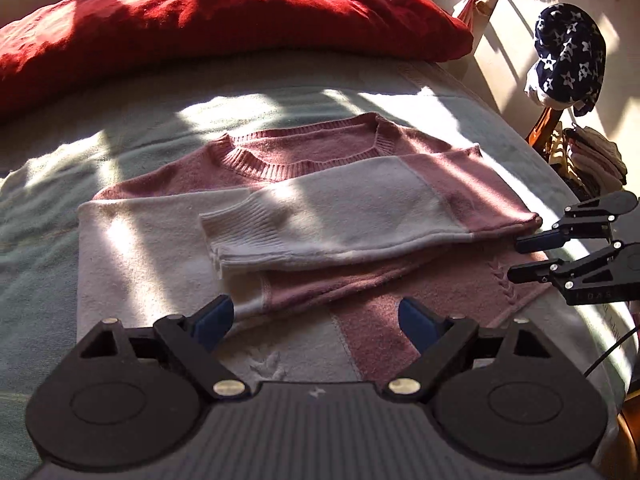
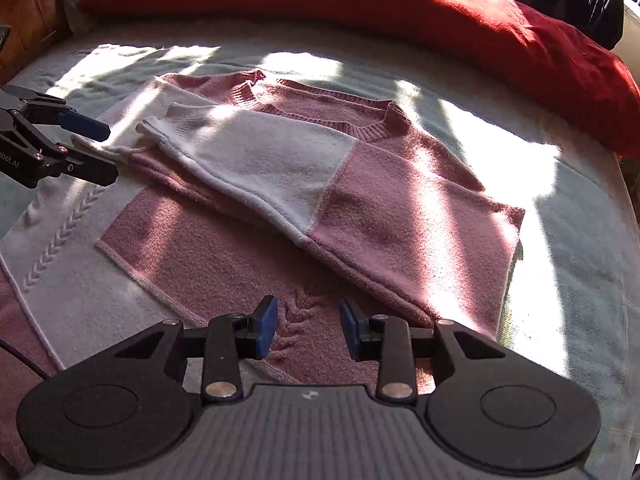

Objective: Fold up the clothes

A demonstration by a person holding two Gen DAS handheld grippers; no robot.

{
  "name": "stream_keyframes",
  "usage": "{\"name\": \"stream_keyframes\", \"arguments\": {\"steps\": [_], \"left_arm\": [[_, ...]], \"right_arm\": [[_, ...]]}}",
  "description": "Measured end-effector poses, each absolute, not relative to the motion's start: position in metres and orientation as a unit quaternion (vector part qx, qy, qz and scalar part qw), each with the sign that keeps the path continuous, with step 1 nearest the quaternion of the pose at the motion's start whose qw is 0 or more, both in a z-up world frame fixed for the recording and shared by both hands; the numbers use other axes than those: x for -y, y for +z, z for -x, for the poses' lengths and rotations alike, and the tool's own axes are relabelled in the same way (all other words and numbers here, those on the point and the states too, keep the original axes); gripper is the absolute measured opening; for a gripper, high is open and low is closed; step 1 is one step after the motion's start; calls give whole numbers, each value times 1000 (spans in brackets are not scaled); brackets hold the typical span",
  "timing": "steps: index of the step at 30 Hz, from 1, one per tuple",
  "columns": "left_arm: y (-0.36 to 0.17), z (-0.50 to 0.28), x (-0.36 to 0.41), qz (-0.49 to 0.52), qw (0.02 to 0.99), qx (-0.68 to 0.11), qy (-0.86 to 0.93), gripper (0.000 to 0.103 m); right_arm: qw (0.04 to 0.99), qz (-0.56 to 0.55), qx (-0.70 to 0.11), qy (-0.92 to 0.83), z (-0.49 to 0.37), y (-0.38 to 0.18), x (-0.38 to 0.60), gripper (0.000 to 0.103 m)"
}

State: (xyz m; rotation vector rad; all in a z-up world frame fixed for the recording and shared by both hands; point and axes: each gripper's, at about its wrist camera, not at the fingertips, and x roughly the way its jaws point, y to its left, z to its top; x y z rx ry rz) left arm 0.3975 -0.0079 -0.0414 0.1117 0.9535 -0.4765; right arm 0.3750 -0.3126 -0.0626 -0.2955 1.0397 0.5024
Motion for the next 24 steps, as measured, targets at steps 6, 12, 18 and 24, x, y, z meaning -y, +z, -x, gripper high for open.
{"name": "stream_keyframes", "arguments": {"steps": [6,12,18,24], "left_arm": [[-75,-356,18,-109,836,-483,-236,89],[-65,-310,11,-151,827,-468,-271,89],[-71,-270,-14,-168,800,-486,-308,89],[-66,-257,-24,-176,782,-494,-336,89]], "right_arm": [[819,159,-502,229,-359,-79,303,41],[815,178,-504,223,-337,-67,305,41],[782,212,-535,239,-281,-73,301,42],[778,193,-565,195,-251,-74,311,51]]}}
